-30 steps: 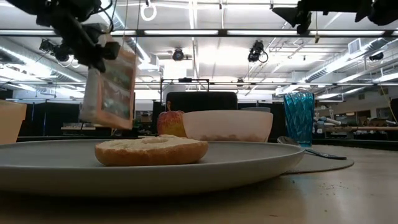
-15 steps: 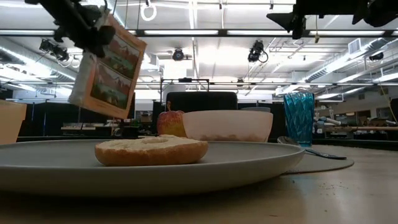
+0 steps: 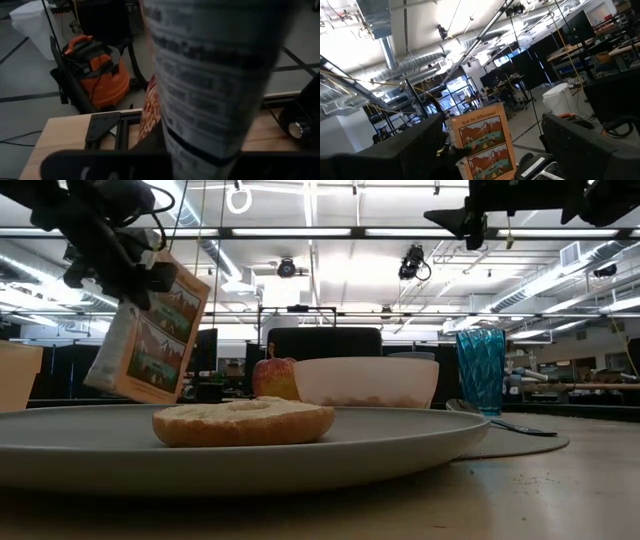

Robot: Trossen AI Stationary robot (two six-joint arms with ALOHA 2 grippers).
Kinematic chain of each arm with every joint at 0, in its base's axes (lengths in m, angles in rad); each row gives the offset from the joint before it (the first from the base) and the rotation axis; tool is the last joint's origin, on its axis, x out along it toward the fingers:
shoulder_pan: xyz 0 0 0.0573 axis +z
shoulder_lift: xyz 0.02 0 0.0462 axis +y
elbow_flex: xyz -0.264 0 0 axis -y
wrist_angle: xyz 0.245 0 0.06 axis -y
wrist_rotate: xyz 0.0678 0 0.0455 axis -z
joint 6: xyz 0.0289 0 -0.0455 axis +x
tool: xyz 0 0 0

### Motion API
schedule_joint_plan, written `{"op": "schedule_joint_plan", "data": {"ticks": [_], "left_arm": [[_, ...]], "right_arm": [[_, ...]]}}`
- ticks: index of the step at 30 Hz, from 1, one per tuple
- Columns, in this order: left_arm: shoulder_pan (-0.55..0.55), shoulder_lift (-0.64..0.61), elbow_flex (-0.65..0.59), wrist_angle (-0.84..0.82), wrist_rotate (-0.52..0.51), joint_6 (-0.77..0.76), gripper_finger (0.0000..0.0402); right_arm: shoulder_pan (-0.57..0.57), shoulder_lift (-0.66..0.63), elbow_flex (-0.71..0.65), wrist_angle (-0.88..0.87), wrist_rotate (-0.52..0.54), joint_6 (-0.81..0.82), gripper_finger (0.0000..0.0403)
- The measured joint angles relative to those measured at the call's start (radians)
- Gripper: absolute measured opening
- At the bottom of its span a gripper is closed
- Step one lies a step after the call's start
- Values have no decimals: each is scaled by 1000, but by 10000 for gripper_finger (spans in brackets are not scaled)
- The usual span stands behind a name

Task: Arrange a breakfast setting
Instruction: Pour the yellow cereal into the light orange bowl, then return to Home Position

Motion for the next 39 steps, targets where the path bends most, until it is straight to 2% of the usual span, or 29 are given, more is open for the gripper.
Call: {"op": "schedule_joint_plan", "data": {"ticks": [6, 14, 21, 26, 36, 39], "left_arm": [[0, -7, 39, -54, 46, 38, 64], [23, -6, 204, -367, 122, -106, 169], [24, -6, 312, -394, 141, -53, 232], [24, -6, 394, -416, 159, -20, 249], [24, -6, 540, -419, 149, 89, 245], [24, -6, 575, -412, 192, 92, 245]], "right_arm": [[0, 1, 0, 1, -12, 22, 348], [0, 1, 0, 0, -34, 34, 348], [0, 1, 0, 0, -35, 33, 348], [0, 1, 0, 0, -35, 33, 348], [0, 1, 0, 0, -89, -7, 348], [1, 1, 0, 29, -92, -65, 348]]}}
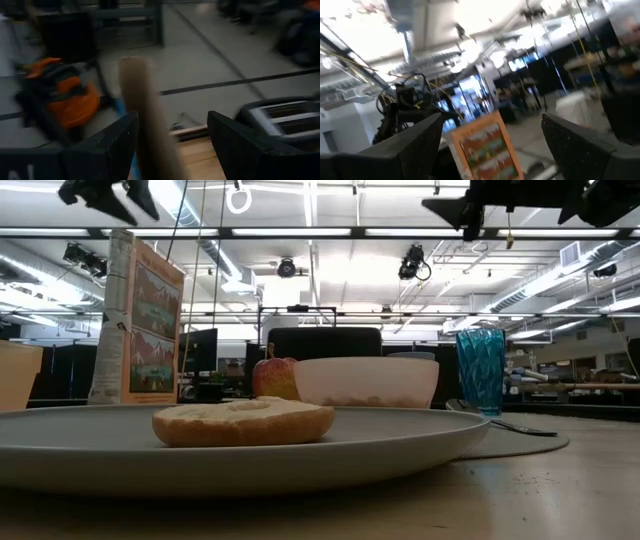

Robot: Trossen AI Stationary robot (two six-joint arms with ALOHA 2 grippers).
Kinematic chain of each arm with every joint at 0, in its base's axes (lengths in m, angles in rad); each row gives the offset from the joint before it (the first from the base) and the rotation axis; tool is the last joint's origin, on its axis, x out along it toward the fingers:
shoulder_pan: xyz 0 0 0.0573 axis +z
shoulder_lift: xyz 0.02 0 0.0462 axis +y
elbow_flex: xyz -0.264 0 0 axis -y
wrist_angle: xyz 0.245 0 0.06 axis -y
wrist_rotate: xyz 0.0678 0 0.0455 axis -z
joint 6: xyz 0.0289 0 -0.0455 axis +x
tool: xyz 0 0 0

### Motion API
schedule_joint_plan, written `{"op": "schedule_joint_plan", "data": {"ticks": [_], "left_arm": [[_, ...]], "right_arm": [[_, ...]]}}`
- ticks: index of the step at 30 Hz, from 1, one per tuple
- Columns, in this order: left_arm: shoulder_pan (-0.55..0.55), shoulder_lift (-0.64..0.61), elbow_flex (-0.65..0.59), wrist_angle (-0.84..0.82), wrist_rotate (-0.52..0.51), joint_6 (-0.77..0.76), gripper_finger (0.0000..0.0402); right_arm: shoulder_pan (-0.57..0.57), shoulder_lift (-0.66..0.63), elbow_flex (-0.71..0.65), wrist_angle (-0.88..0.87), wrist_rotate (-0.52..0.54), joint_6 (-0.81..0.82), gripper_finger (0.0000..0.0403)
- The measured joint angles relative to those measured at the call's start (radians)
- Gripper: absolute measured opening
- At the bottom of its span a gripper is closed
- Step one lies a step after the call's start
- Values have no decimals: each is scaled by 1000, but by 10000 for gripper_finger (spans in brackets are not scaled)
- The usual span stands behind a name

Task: Arrange a breakfast setting
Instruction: Return to Home Position

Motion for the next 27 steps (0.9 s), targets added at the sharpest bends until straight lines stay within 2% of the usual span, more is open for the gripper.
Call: {"op": "schedule_joint_plan", "data": {"ticks": [4, 8, 11, 16, 18, 19, 27], "left_arm": [[-10, -2, 36, 86, 178, 41, 242], [-51, -3, 9, 220, 405, 78, 213], [-114, -2, -67, 372, 511, 101, 164], [-225, 3, -231, 659, 709, 171, 38], [-248, 7, -268, 690, 771, 178, 12], [-257, 7, -282, 680, 790, 169, 12], [-279, 7, -346, 659, 792, 145, 53]], "right_arm": [[4, -10, 0, 92, -84, -90, 339], [5, -37, 0, 116, -199, -161, 290], [5, -59, 0, 112, -300, -204, 225], [5, -106, 0, 64, -500, -224, 78], [5, -128, 0, 20, -545, -225, 24], [5, -139, 0, -2, -547, -225, 14], [4, -148, 0, -141, -512, -214, 70]]}}
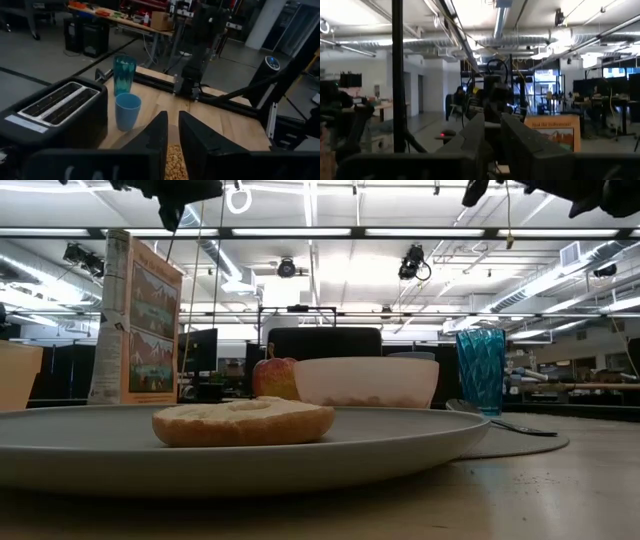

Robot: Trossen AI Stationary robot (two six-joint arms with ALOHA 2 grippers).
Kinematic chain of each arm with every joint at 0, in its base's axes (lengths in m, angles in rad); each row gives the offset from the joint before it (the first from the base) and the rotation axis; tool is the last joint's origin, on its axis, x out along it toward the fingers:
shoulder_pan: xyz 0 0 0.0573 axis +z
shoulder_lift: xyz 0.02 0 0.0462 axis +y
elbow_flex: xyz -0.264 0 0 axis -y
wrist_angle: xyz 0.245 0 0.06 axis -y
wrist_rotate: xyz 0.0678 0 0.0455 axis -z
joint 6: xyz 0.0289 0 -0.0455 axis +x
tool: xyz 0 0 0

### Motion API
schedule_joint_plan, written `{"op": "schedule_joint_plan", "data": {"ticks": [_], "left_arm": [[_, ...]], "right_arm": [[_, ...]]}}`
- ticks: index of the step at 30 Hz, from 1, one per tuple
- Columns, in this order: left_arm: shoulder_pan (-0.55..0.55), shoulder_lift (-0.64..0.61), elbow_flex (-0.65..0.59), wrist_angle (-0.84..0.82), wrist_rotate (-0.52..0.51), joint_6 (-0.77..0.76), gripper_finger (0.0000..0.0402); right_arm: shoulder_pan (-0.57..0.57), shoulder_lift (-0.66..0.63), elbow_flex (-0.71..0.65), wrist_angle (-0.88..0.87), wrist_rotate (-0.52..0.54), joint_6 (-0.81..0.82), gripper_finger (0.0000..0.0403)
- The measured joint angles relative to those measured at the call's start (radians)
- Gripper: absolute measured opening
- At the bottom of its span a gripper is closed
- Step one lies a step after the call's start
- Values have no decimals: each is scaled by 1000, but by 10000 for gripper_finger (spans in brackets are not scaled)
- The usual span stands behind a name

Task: Arrange a breakfast setting
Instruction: Return to Home Position

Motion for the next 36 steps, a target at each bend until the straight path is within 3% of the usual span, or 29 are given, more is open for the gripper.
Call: {"op": "schedule_joint_plan", "data": {"ticks": [2, 7, 11, 15, 17, 23, 26, 32, 36], "left_arm": [[0, 6, -7, 18, -12, 3, 54], [-52, 19, -11, 18, 23, -17, 55], [-176, -11, -11, -26, 44, 96, 55], [-301, -63, -32, -97, -9, 159, 55], [-340, -107, -89, -85, -23, 174, 55], [-369, -249, -336, 199, -25, 152, 55], [-368, -302, -410, 204, -30, 150, 55], [-368, -350, -478, 103, -73, 189, 55], [-367, -349, -541, 231, -121, 254, 55]], "right_arm": [[0, 13, 0, 8, 15, -36, 75], [4, 52, 0, -31, 178, -99, 76], [71, 88, 0, -53, 164, -155, 76], [160, 92, 0, -107, 186, -177, 75], [189, 76, 0, -157, 213, -184, 76], [215, -8, 0, -321, 227, -190, 75], [212, -59, -10, -382, 229, -182, 77], [141, -183, -167, -237, 231, -49, 77], [122, -264, -322, -55, 203, -40, 77]]}}
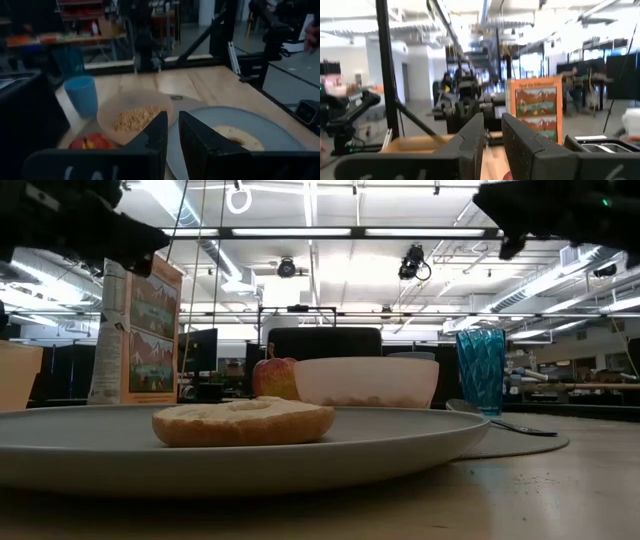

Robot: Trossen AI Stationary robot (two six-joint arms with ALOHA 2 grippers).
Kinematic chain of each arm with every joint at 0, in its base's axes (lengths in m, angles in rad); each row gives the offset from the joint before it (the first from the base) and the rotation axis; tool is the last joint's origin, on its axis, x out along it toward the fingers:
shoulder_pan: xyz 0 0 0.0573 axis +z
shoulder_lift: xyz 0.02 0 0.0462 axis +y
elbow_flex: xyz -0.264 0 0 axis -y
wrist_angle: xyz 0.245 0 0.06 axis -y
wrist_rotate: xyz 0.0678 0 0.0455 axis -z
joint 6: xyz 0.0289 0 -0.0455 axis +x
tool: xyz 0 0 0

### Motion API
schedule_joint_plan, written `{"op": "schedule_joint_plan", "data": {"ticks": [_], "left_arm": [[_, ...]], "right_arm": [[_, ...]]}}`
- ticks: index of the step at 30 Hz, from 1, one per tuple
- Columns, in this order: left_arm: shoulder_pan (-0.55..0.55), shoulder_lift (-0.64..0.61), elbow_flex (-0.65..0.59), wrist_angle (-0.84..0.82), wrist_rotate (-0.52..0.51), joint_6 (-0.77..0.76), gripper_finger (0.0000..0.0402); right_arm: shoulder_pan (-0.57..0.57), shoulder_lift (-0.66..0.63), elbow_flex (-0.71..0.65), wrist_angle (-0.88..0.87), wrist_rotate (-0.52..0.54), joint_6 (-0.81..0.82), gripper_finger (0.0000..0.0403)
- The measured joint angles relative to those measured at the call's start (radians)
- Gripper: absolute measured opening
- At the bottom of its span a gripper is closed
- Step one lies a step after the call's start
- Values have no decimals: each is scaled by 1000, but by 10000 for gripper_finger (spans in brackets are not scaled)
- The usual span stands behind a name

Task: Arrange a breakfast setting
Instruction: Return to Home Position

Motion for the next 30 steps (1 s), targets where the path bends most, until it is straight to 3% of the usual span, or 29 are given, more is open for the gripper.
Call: {"op": "schedule_joint_plan", "data": {"ticks": [4, 12, 18, 21, 26, 30], "left_arm": [[0, -12, -75, 58, -1, 53, 55], [4, -166, -95, -60, -75, 82, 55], [29, -346, -160, -104, -59, 44, 55], [35, -335, -199, -15, -44, 20, 55], [39, -337, -199, -21, -29, 28, 55], [39, -333, -199, -27, -27, 61, 55]], "right_arm": [[0, -71, -150, 168, 10, 12, 77], [0, -180, -162, 40, 16, 13, 78], [0, -279, -162, -50, 18, 5, 78], [-1, -342, -162, -115, 18, 7, 78], [-2, -453, -162, -301, 28, 10, 78], [-2, -443, -162, -398, 66, 39, 78]]}}
